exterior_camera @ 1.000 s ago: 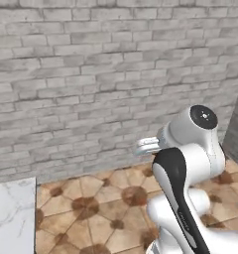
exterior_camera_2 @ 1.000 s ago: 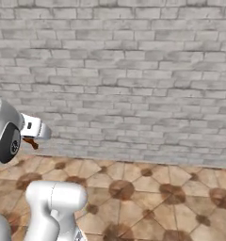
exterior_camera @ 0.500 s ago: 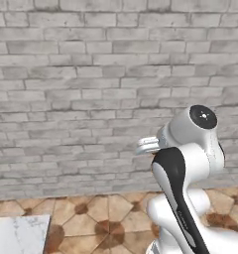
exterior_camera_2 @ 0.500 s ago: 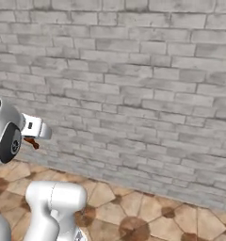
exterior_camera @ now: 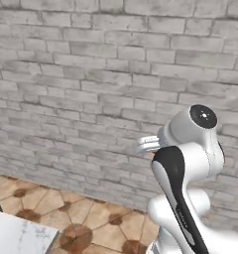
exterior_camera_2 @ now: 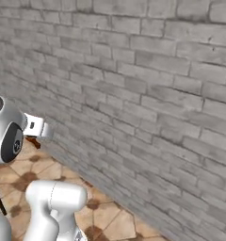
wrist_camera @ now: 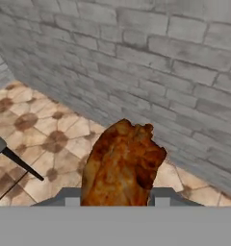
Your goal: Take the chicken drumsticks from the pan and place one on each plate on the dining counter.
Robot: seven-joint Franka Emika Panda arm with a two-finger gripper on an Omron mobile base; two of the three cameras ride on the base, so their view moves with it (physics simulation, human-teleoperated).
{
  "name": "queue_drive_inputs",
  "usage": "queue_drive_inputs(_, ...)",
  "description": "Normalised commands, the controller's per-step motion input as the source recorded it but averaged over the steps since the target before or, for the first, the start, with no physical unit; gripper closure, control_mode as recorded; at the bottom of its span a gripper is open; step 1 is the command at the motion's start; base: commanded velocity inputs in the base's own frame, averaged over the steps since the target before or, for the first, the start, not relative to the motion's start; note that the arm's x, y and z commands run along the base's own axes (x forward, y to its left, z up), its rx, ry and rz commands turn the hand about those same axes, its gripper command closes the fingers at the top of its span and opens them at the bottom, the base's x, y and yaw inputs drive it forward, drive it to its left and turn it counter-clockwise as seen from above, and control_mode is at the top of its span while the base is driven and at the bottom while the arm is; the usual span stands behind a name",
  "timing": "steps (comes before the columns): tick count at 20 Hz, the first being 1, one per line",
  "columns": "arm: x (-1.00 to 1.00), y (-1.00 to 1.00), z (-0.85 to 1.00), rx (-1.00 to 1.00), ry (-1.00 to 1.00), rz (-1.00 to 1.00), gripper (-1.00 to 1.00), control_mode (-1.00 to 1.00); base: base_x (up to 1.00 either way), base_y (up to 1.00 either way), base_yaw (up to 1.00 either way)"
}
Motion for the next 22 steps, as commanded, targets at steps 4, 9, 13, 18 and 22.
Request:
queue_drive_inputs(4, 0.0, 0.0, 0.0, 0.0, 0.0, 0.0, 1.0, 1.0, 0.74, -0.17, 0.62)
queue_drive_inputs(9, 0.0, 0.0, 0.0, 0.0, 0.0, 0.0, 1.0, 1.0, 0.75, -0.17, 0.62)
queue_drive_inputs(13, 0.0, 0.0, 0.0, 0.0, 0.0, 0.0, 1.0, 1.0, 0.76, -0.18, 0.62)
queue_drive_inputs(18, 0.0, 0.0, 0.0, 0.0, 0.0, 0.0, 1.0, 1.0, 0.78, -0.27, 0.49)
queue_drive_inputs(22, 0.0, 0.0, 0.0, 0.0, 0.0, 0.0, 1.0, 1.0, 0.82, -0.33, 0.4)
